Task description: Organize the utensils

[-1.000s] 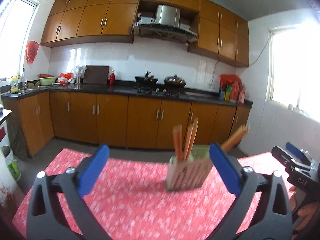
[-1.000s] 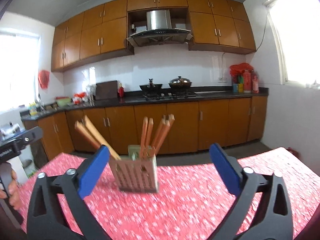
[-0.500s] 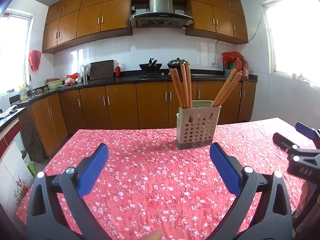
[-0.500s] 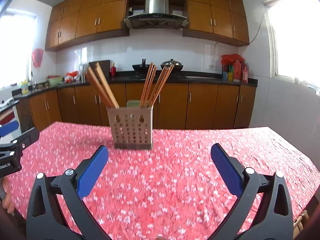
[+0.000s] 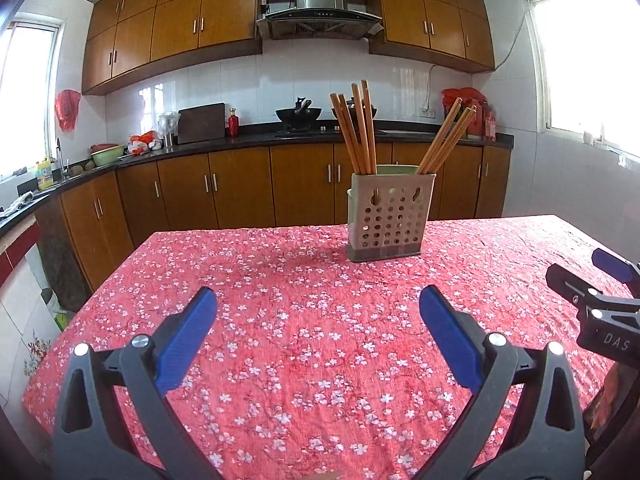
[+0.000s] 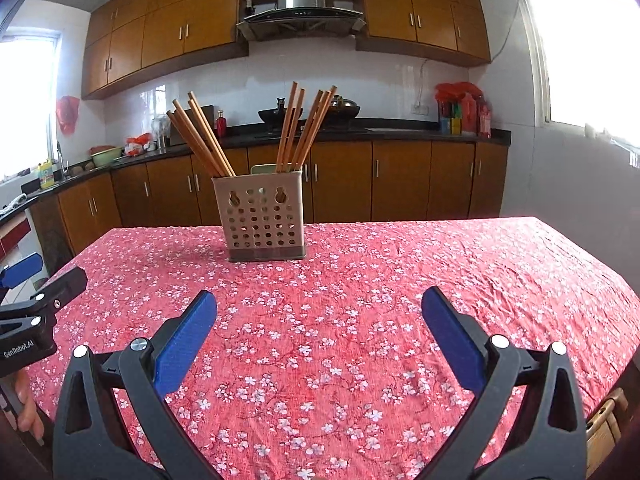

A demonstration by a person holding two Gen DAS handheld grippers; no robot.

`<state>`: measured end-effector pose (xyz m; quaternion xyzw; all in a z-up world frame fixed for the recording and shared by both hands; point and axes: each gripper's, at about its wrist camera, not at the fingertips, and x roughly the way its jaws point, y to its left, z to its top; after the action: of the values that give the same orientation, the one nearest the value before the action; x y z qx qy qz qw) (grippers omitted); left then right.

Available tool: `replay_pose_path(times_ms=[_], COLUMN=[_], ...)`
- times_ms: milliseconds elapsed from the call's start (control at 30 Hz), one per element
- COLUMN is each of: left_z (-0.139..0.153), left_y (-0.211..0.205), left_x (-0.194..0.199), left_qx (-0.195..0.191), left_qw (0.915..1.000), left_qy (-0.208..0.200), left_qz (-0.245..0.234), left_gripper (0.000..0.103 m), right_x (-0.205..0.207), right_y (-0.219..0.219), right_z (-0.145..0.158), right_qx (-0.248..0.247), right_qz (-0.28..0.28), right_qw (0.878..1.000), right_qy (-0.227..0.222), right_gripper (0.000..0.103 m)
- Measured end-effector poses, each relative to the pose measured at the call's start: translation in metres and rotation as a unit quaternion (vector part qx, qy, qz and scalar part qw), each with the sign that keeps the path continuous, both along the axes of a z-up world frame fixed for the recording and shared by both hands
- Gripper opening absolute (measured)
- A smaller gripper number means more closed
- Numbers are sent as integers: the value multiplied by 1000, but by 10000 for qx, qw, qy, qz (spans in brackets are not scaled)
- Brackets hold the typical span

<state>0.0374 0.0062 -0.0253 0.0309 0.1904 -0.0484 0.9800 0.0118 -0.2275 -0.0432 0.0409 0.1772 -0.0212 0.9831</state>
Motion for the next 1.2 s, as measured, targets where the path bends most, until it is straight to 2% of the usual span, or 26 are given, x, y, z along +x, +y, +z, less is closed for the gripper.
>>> replay_pose_path(times_ms=[1200], left_z=[0], left_y=[-3], left_x=[2], left_qx=[16], left_qw=[10000], left_qy=[74], left_qz=[-56], left_gripper=[99], right_x=[1], right_y=[-3], right_z=[-4], right_qx=[132], right_qz=[-36], right_qw=[9999], right_qy=[72], right_gripper=[101])
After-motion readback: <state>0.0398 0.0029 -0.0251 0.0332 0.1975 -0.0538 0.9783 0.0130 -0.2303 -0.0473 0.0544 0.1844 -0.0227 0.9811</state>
